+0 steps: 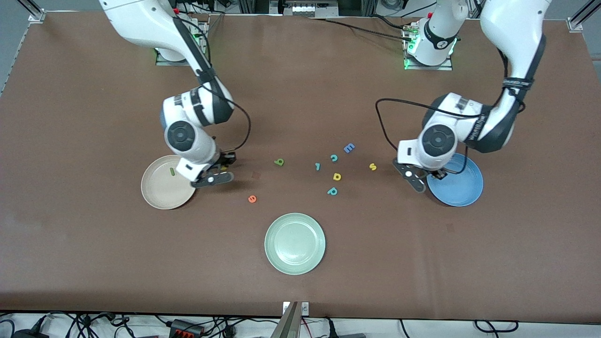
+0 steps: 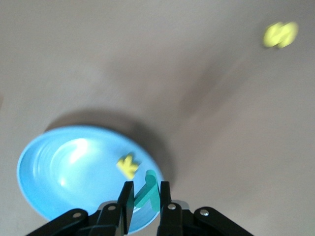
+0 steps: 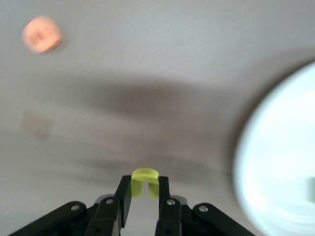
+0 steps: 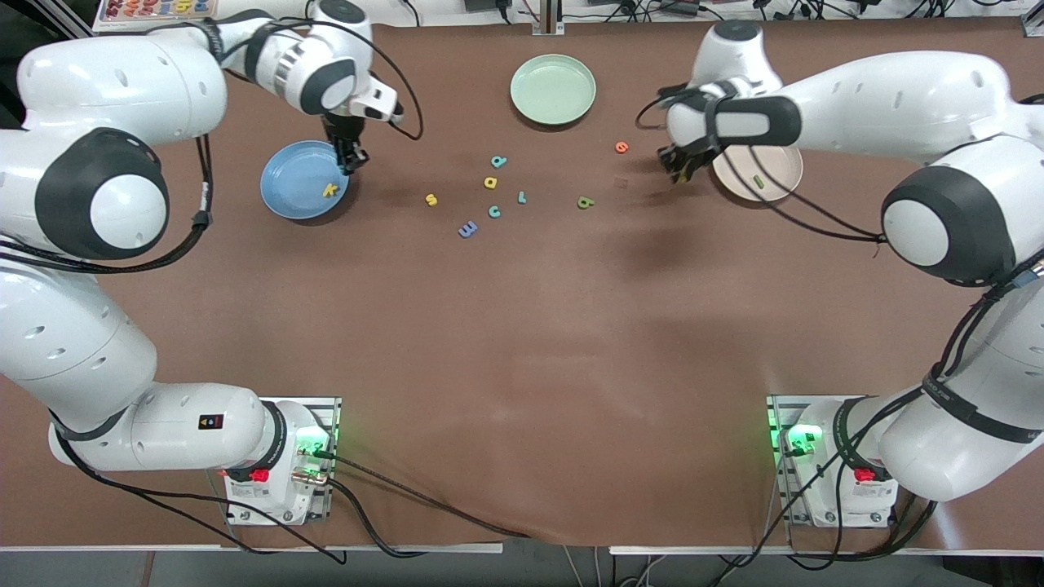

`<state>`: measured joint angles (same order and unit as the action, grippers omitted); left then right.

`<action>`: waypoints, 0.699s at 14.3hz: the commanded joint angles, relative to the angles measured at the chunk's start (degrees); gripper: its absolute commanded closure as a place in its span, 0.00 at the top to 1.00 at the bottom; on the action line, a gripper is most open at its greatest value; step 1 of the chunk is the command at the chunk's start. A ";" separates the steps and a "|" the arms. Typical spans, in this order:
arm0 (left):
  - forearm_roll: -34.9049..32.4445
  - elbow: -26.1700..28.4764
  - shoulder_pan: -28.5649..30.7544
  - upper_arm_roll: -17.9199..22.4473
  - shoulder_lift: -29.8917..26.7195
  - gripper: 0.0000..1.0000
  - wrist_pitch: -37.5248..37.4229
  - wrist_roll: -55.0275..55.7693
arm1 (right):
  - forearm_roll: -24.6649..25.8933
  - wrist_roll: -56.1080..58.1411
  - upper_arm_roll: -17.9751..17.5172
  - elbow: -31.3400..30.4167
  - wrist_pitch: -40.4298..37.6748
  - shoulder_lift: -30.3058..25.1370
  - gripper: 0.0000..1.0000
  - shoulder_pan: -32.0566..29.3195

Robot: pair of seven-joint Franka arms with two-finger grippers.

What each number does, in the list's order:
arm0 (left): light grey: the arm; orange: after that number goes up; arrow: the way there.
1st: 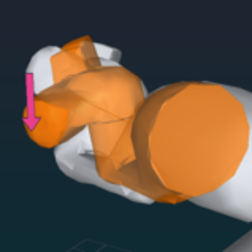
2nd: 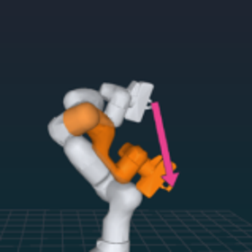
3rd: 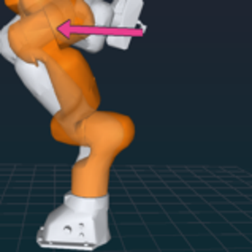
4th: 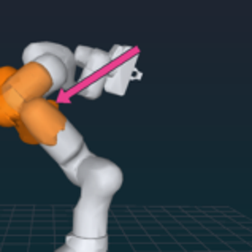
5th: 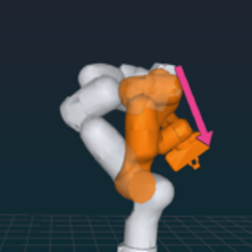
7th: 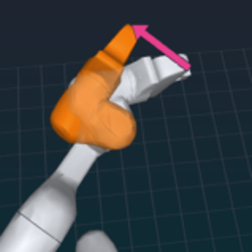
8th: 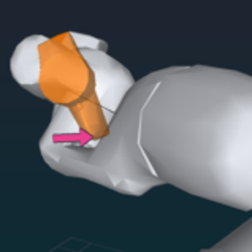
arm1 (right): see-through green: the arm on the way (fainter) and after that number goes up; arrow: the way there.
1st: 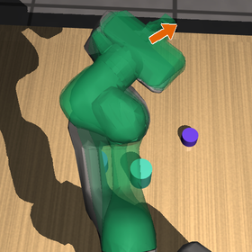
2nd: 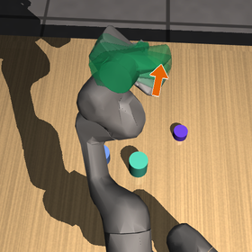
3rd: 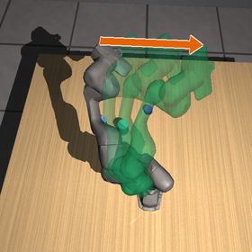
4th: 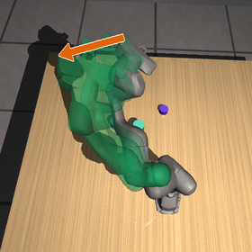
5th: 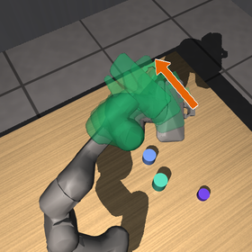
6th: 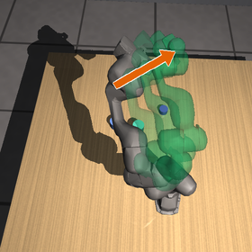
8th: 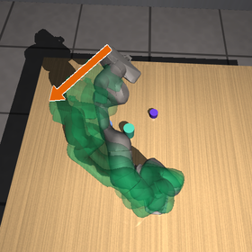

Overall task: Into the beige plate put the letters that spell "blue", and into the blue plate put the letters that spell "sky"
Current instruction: 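Drop the y into the blue plate while the right gripper drops the u onto beige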

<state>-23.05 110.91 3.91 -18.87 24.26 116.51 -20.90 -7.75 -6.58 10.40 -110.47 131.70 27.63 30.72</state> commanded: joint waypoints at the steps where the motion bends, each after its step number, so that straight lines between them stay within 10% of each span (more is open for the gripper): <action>1: -1.56 -0.70 6.71 -0.47 1.41 0.01 -0.15 -0.10 | 0.01 3.22 5.84 -0.80 -2.84 -1.97 0.14 -0.66; 4: -1.56 0.09 9.97 -0.38 3.60 0.15 3.19 1.38 | 0.01 5.44 8.14 -1.41 -4.87 -0.65 0.14 -3.28; 5: -1.64 0.09 10.33 -0.38 4.13 0.36 3.19 2.87 | -0.07 5.53 8.14 -1.50 -4.87 -0.12 0.14 -3.82; 6: -1.64 0.53 10.42 -0.38 4.13 0.87 3.19 4.45 | -0.33 5.44 8.14 -1.50 -4.78 0.49 0.15 -4.00; 7: -1.64 1.05 10.42 -0.64 3.61 1.00 3.28 4.99 | -0.51 5.35 8.06 -1.50 -4.43 0.93 0.15 -3.91; 10: -1.38 1.06 10.15 -2.74 2.55 1.00 2.06 7.35 | -1.21 4.83 8.06 -1.33 -3.47 1.90 0.16 -3.56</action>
<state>-23.06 111.14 14.17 -19.80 28.53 119.37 -16.60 -8.05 -1.60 18.65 -111.92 127.51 29.32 26.79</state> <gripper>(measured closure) 0.330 0.736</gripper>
